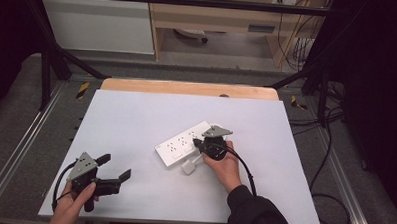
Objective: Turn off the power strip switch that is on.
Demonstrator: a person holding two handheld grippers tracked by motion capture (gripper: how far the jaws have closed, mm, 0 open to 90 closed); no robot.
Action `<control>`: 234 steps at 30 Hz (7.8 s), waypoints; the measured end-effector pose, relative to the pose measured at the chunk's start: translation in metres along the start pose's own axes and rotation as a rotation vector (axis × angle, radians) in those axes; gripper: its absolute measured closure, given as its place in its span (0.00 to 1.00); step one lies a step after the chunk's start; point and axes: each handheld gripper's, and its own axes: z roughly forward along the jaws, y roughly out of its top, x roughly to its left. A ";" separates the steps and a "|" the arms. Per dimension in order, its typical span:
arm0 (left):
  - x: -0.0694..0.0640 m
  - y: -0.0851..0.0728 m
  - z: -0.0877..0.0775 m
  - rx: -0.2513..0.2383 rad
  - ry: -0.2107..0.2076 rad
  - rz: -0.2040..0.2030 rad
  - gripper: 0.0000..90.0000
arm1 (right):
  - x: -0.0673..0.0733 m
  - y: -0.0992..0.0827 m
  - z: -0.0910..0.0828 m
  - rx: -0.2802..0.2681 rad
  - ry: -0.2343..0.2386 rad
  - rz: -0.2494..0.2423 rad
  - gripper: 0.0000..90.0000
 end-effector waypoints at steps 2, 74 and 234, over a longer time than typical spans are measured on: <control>0.000 0.000 0.000 0.001 0.000 0.000 0.07 | -0.002 -0.001 -0.001 0.002 -0.002 0.006 1.00; 0.001 0.000 -0.001 0.005 0.006 0.005 0.07 | -0.004 0.003 -0.006 -0.065 -0.002 0.040 0.93; -0.002 -0.002 -0.002 0.028 0.009 0.006 0.06 | -0.072 -0.098 -0.163 -0.163 -0.206 0.195 0.03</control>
